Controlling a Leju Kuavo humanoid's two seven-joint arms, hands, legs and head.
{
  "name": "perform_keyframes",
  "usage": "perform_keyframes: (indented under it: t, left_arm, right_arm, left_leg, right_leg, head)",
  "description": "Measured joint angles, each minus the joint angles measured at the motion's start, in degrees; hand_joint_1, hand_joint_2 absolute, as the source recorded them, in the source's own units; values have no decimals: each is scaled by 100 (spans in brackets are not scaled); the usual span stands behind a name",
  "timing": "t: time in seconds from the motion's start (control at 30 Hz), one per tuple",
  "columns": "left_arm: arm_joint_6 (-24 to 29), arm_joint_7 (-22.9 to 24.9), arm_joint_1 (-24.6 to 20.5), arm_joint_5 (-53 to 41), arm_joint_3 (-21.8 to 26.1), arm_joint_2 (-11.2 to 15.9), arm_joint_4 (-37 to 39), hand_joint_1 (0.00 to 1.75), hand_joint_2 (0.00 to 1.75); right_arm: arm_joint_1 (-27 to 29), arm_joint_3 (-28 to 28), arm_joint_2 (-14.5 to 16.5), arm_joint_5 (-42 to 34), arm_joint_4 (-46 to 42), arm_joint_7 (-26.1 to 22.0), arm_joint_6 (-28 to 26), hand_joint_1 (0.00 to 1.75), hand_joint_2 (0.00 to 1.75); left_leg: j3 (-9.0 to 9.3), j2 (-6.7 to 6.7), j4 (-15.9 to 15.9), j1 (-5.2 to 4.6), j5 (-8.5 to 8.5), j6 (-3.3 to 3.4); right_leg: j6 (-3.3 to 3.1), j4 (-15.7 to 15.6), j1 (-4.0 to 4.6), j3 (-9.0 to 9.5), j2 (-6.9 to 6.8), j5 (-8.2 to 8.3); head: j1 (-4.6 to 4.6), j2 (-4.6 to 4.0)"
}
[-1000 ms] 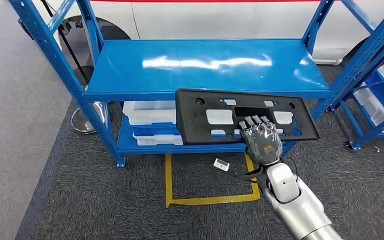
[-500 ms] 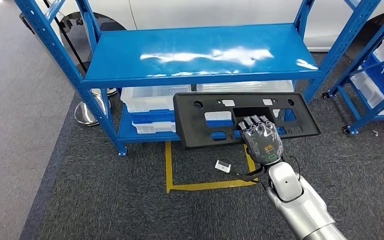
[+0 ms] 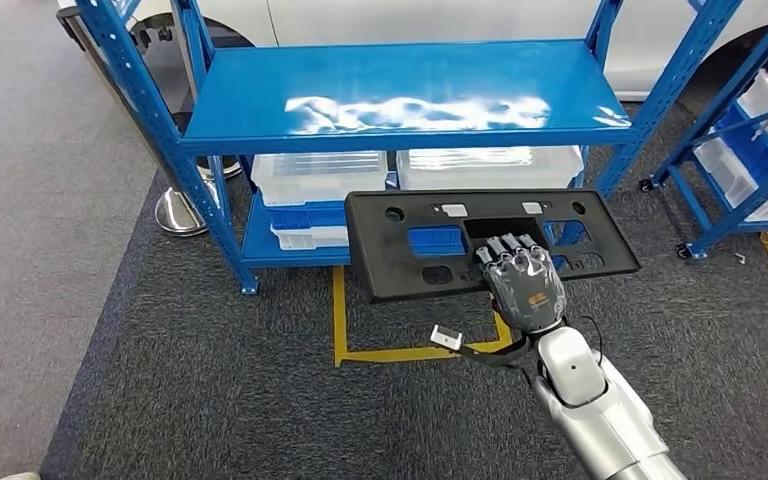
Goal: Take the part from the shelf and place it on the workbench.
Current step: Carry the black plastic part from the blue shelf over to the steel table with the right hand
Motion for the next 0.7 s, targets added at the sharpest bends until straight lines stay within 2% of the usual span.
perform_keyframes:
  t: [0.07, 0.1, 0.13, 0.17, 0.2, 0.23, 0.27, 0.3, 0.33, 0.37, 0.43, 0.47, 0.5, 0.57, 0.6, 0.63, 0.67, 0.7]
  left_arm:
    - [3, 1, 0, 2, 0, -2, 0, 0, 175]
    - [4, 1, 1, 4, 0, -5, 0, 0, 175]
    - [4, 1, 2, 6, 0, -10, 0, 0, 175]
    - [4, 0, 3, 9, 0, -15, 0, 0, 175]
    - [4, 0, 3, 11, 0, -21, 0, 0, 175]
    - [4, 0, 3, 10, 1, -26, 0, 0, 175]
    - [6, -1, 2, 9, 1, -25, 0, 0, 175]
    - [9, -1, 3, 5, 2, -25, 0, 0, 175]
    - [13, -2, 6, 2, 2, -25, 0, 0, 175]
    - [19, -3, 12, 0, 2, -23, 0, 0, 175]
    - [28, -4, 33, -1, 2, -26, 1, 0, 175]
    - [31, -4, 41, -1, 2, -26, 1, 0, 175]
    - [33, -3, 47, -1, 2, -27, 2, 0, 175]
    - [34, -3, 47, -2, 2, -32, 2, 0, 175]
    - [34, -4, 46, -2, 2, -34, 2, 0, 175]
    - [34, -4, 44, -3, 2, -34, 2, 0, 175]
    - [34, -4, 42, -3, 2, -33, 2, 0, 175]
    - [34, -4, 38, -3, 2, -33, 2, 0, 175]
  right_arm:
    - [8, -64, -2, 1, -4, 0, -1, 173, 175]
    - [13, -97, -2, 1, -5, 1, -1, 173, 175]
    - [19, -125, -3, 1, -5, 0, -1, 173, 175]
    - [24, -149, -3, 1, -5, -3, -1, 173, 175]
    - [26, -178, -3, 1, -5, -8, -1, 173, 175]
    - [25, -212, -3, 1, -7, -14, -1, 173, 175]
    - [21, -246, -2, 1, -10, -22, -1, 173, 175]
    - [18, -277, -1, 1, -16, -28, -2, 173, 175]
    - [20, -305, -1, 1, -21, -32, -3, 173, 175]
    - [24, -325, 0, 1, -25, -35, -4, 173, 175]
    - [32, -356, 1, 2, -28, -41, -4, 173, 175]
    - [30, -364, 1, 3, -29, -44, -4, 173, 175]
    - [27, -371, 2, 4, -30, -47, -4, 173, 175]
    - [23, -386, 1, 5, -31, -50, -5, 173, 175]
    - [23, -391, 1, 5, -31, -50, -5, 173, 175]
    - [25, -394, 0, 7, -31, -51, -5, 173, 175]
    - [27, -396, 1, 8, -31, -51, -5, 173, 175]
    - [29, -397, 1, 8, -31, -53, -5, 173, 175]
  left_leg:
    - [-153, 16, 32, 0, 89, 25]
    - [-241, 19, 77, 3, 122, 13]
    - [-332, 22, 137, 10, 147, -2]
    - [-428, 25, 209, 23, 166, -19]
    - [-527, 29, 290, 44, 181, -42]
    - [-626, 30, 379, 62, 192, -70]
    - [-726, 27, 465, 68, 201, -105]
    - [-802, 22, 535, 65, 219, -143]
    - [-858, 14, 585, 52, 245, -182]
    - [-895, 6, 604, 41, 286, -218]
    - [-950, -7, 623, 52, 330, -282]
    - [-1000, -13, 679, 65, 233, -308]
    - [-1075, -17, 820, 76, 32, -330]
    - [-1265, -18, 1406, 86, -549, -357]
    - [-1338, -17, 1765, 86, -755, -362]
    - [-1357, -17, 2061, 84, -829, -357]
    - [-1295, -18, 2212, 79, -757, -337]
    - [-1138, -20, 2176, 67, -590, -300]
  right_leg:
    - [35, 678, -20, -171, 4, -536]
    - [62, 1036, -36, -235, 3, -699]
    - [92, 1285, -54, -246, 3, -733]
    - [125, 1354, -76, -175, 2, -636]
    - [160, 1227, -104, -14, 0, -469]
    - [202, 934, -133, 205, 0, -359]
    - [239, 587, -141, 445, 3, -340]
    - [233, 304, -141, 621, 13, -387]
    - [212, 120, -131, 712, 24, -471]
    - [162, 63, -108, 729, 35, -507]
    - [30, 63, -107, 641, 30, -438]
    - [-40, 63, -106, 587, 21, -382]
    - [-104, 53, -109, 524, 9, -318]
    - [-183, 45, -86, 371, -6, -185]
    - [-200, 47, -68, 285, -9, -117]
    - [-210, 49, -47, 195, -10, -48]
    - [-215, 50, -25, 106, -10, 21]
    - [-216, 51, -4, 22, -9, 91]
  head:
    - [2, 0]
    - [2, 0]
    - [2, 0]
    - [2, 0]
    - [2, 0]
    - [2, 0]
    - [3, 0]
    - [-3, 0]
    - [-4, 0]
    - [-9, 0]
    - [-12, 0]
    - [-15, 0]
    - [-15, 0]
    - [-18, 0]
    - [-17, 0]
    - [-17, 0]
    - [-18, 0]
    - [-18, 0]
